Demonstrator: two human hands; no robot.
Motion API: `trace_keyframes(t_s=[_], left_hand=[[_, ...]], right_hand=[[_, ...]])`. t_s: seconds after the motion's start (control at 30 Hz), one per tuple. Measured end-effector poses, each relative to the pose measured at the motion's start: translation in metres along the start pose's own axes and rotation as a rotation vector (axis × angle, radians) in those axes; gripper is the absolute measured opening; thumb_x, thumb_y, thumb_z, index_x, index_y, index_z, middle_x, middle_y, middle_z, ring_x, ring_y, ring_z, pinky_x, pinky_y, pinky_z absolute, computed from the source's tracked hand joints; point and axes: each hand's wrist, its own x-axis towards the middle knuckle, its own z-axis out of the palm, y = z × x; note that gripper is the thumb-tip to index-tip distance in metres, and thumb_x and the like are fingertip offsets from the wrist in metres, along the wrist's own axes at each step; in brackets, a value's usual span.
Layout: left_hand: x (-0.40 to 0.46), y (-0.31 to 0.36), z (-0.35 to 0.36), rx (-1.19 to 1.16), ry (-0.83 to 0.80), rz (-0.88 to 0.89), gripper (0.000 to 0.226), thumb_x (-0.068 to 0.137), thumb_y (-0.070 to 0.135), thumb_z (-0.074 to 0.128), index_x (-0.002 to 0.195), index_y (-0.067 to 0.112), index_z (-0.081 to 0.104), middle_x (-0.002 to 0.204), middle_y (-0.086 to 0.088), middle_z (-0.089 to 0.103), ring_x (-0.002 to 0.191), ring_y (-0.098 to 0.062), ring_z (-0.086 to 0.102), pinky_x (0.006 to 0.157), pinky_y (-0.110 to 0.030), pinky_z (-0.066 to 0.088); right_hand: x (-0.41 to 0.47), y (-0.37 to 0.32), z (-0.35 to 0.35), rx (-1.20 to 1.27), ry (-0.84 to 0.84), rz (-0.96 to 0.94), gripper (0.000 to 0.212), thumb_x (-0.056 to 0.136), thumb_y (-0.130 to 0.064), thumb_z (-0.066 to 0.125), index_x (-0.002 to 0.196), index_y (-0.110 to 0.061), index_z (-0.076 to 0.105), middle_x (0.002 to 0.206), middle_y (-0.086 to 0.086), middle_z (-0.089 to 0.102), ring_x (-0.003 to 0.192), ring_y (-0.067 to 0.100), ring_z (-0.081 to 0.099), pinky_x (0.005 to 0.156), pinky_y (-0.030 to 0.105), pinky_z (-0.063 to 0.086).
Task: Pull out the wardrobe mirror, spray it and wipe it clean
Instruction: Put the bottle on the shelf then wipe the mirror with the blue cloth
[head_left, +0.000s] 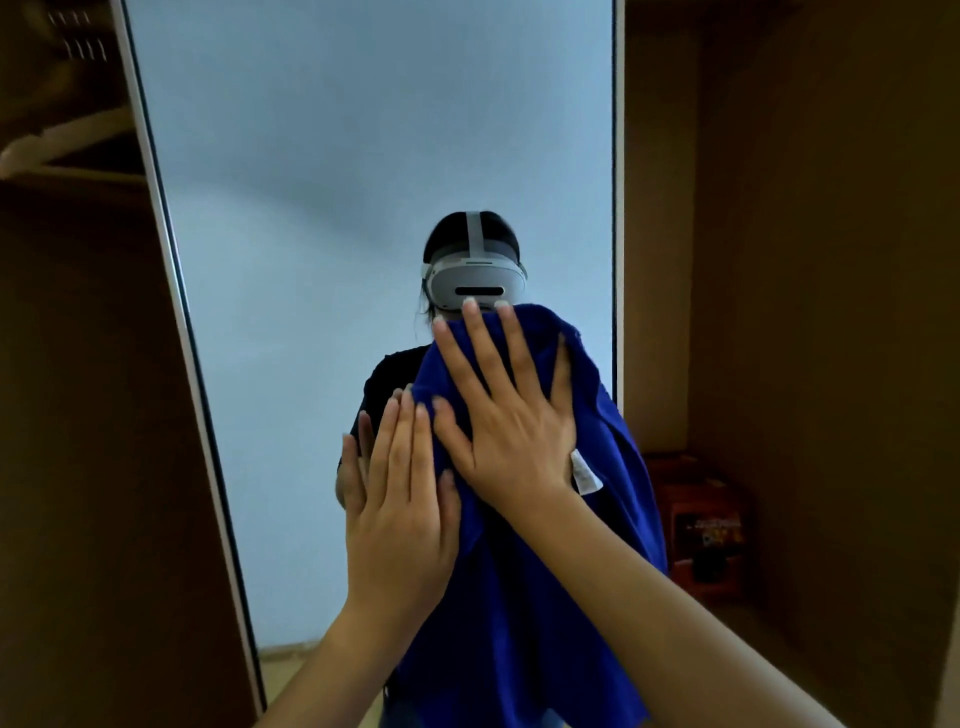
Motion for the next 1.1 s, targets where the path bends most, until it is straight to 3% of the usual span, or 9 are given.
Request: trace_keyframes(t_s=[0.43, 0.6, 0.77, 0.9, 1.1], left_hand=[[-0.036, 0.007, -0.008, -0.089, -0.118, 0.041, 0.059, 0.097, 0.034, 0.040, 0.148, 0.004, 0.033, 0.159, -0.010, 0.025, 0.149, -0.023, 0.018, 0.121, -0.046, 0.004], [-0.024, -0.026, -0.029, -0.095, -0.095, -0.046, 0.066, 0.096, 0.036, 0.040, 0.150, 0.003, 0.024, 0.160, -0.012, 0.021, 0.149, -0.023, 0.014, 0.122, -0.048, 0.002], [-0.012, -0.073, -0.047, -0.034, -0.004, -0.293, 0.065, 0.098, 0.039, 0.037, 0.150, 0.004, 0.023, 0.160, -0.013, 0.017, 0.150, -0.021, 0.005, 0.122, -0.046, -0.001], [-0.011, -0.105, -0.049, 0.002, -0.015, -0.451, 0.069, 0.098, 0.046, 0.028, 0.152, 0.005, 0.016, 0.161, -0.014, 0.012, 0.150, -0.026, 0.004, 0.121, -0.049, 0.004], [-0.013, -0.109, -0.043, 0.001, -0.083, -0.395, 0.065, 0.102, 0.045, 0.022, 0.154, 0.008, 0.010, 0.162, -0.008, 0.014, 0.149, -0.021, 0.013, 0.121, -0.045, 0.010]], right_hand=[[-0.057, 0.026, 0.005, -0.020, -0.029, 0.060, 0.068, 0.092, -0.064, 0.034, 0.152, -0.037, 0.019, 0.161, -0.006, 0.015, 0.150, 0.018, 0.007, 0.117, 0.056, -0.001], [-0.041, 0.016, 0.003, -0.023, -0.029, 0.102, 0.072, 0.088, -0.068, 0.034, 0.152, -0.038, 0.020, 0.162, -0.007, 0.015, 0.150, 0.021, 0.006, 0.115, 0.058, -0.005], [-0.020, 0.000, 0.001, -0.027, -0.032, 0.064, 0.072, 0.089, -0.067, 0.034, 0.153, -0.037, 0.020, 0.162, -0.007, 0.012, 0.150, 0.022, 0.002, 0.113, 0.054, -0.016], [-0.027, -0.008, 0.003, -0.025, -0.037, 0.051, 0.069, 0.091, -0.066, 0.034, 0.153, -0.037, 0.020, 0.162, -0.007, 0.014, 0.150, 0.023, 0.005, 0.113, 0.055, -0.013], [-0.066, -0.005, 0.010, -0.052, -0.072, 0.006, 0.070, 0.091, -0.065, 0.038, 0.153, -0.037, 0.021, 0.162, -0.007, 0.013, 0.150, 0.019, 0.006, 0.114, 0.053, -0.011]])
